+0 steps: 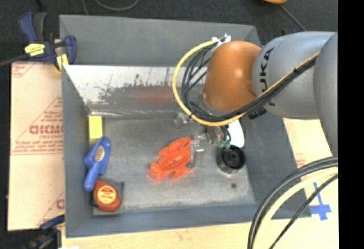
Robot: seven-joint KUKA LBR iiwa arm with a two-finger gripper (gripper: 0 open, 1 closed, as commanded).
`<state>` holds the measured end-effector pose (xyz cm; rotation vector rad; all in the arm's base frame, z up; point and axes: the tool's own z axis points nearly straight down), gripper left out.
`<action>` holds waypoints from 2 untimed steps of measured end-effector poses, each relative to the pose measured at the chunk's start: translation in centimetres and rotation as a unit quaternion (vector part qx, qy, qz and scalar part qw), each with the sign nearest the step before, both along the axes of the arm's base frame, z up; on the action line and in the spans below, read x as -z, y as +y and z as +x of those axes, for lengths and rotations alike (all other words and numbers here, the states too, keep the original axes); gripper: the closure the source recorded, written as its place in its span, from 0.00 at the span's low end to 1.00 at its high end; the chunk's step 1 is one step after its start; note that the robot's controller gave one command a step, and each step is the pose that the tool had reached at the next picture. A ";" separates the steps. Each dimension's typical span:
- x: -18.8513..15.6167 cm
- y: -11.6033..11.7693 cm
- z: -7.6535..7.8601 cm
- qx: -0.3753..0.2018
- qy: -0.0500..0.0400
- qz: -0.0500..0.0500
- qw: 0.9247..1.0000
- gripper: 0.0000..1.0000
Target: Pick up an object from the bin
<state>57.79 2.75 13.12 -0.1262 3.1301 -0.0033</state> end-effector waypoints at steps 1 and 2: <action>2.4 0.1 -1.5 0.029 0.004 0.002 1.000 0.00; 3.9 0.6 -0.6 0.124 0.003 0.002 0.992 0.00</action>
Offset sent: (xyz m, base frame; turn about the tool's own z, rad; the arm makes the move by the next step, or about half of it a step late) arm 0.0152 0.0128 -0.0612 0.1020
